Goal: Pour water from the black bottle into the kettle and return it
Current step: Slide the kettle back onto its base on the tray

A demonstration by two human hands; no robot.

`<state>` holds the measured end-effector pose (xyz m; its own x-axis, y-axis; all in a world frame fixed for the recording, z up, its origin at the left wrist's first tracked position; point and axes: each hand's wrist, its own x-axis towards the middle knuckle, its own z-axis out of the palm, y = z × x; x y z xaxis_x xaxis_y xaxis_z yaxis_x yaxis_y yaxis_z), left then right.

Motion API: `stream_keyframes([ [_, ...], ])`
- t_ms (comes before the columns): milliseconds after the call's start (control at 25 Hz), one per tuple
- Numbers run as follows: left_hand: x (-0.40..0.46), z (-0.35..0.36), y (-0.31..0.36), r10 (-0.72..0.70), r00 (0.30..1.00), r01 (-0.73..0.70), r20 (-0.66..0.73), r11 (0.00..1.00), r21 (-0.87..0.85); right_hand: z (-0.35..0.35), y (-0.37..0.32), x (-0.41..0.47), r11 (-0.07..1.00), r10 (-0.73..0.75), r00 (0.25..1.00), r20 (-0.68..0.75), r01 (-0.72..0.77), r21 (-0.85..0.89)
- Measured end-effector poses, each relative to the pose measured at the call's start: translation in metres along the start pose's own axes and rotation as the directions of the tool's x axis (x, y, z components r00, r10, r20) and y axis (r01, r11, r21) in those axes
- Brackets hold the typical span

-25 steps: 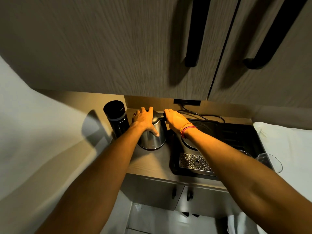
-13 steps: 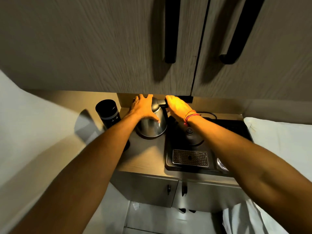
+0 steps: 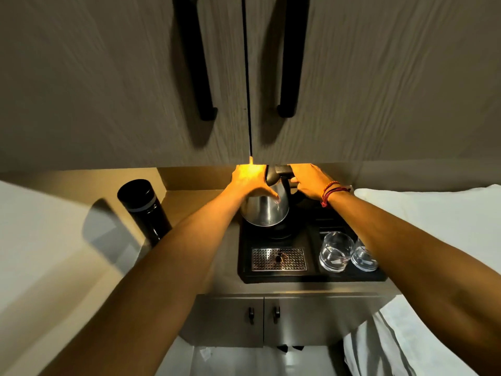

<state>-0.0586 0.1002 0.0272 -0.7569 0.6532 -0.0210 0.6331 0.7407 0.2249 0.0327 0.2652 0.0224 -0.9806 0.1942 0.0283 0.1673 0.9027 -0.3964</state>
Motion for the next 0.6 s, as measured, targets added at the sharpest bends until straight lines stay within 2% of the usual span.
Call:
stream_keyframes([
  [200,0.009,0.019,0.025,0.065,0.998,-0.065,-0.012,0.997,0.040,0.008,0.033,-0.013,0.996,-0.013,0.998,-0.061,0.007,-0.084],
  [600,0.018,0.030,0.033,-0.032,0.998,0.028,0.059,0.997,0.075,0.013,0.054,-0.008,0.997,-0.073,0.996,-0.058,0.071,-0.041],
])
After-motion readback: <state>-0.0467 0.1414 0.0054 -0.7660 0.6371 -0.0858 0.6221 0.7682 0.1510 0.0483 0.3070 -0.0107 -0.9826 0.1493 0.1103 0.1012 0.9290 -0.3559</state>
